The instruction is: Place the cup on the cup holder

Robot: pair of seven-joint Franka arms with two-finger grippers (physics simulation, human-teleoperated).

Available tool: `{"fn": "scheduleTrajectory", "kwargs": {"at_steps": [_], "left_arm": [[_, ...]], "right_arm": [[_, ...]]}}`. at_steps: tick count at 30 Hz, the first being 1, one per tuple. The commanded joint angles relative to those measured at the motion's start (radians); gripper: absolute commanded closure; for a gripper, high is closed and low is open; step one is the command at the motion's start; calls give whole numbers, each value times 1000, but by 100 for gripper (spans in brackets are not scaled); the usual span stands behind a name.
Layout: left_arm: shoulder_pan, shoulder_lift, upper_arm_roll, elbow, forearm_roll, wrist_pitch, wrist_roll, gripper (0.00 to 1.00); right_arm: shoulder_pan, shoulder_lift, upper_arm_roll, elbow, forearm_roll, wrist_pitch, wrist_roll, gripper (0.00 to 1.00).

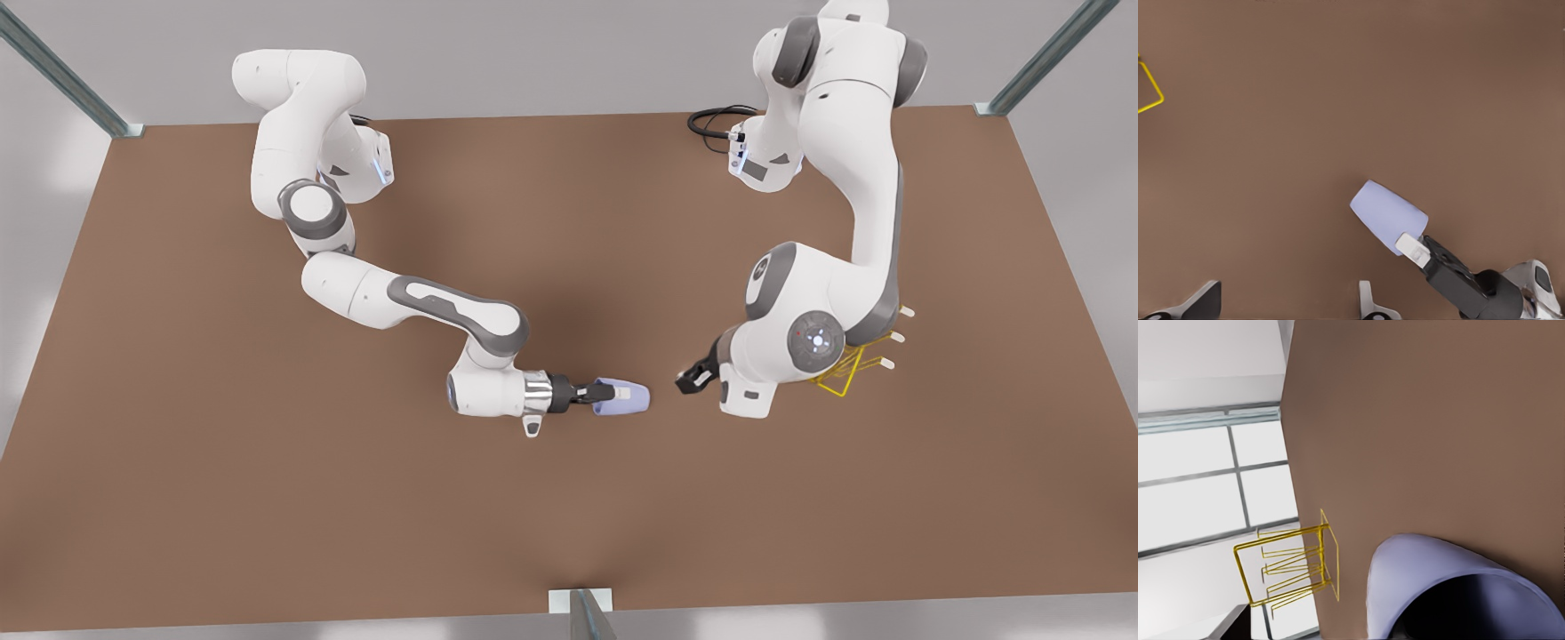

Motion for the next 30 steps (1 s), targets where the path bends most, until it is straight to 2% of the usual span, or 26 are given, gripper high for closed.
{"fn": "scheduleTrajectory", "kwargs": {"at_steps": [1,5,8,13,16,17,20,22,23,25,27,28,30], "left_arm": [[0,5,1,3,-28,143,-1000,0],[-23,28,8,2,-2,238,-1169,0],[-92,69,11,14,145,284,-1439,0],[-146,104,2,16,178,304,-1341,0],[-140,109,4,14,175,306,-1338,0],[-144,114,4,14,173,306,-1342,0],[-184,126,2,-4,176,370,-1352,0],[-209,131,4,-40,181,430,-1361,0],[-209,149,4,-40,182,447,-1361,0],[-206,158,4,-50,188,456,-1347,0],[-198,173,2,-52,194,459,-1267,0],[-195,175,2,-69,194,482,-1269,0],[-193,177,4,-98,196,514,-1266,0]], "right_arm": [[-1,-2,-3,0,-12,8,21,0],[-42,-2,-20,-34,-29,-15,23,0],[-88,-7,-27,-91,-30,-15,24,0],[-150,-13,-29,-149,-32,-29,26,0],[-262,-48,-34,-273,-30,-37,27,0],[-314,-79,-34,-324,-22,-45,30,0],[-484,-315,-92,-517,79,-55,43,0],[-590,-549,-155,-611,152,-144,47,0],[-651,-668,-169,-632,156,-250,46,0],[-693,-921,-244,-646,159,-417,46,0],[-658,-1230,-427,-640,169,-606,24,0],[-559,-1338,-584,-640,179,-687,-199,0],[-265,-1453,-963,-640,234,-739,-293,0]]}}
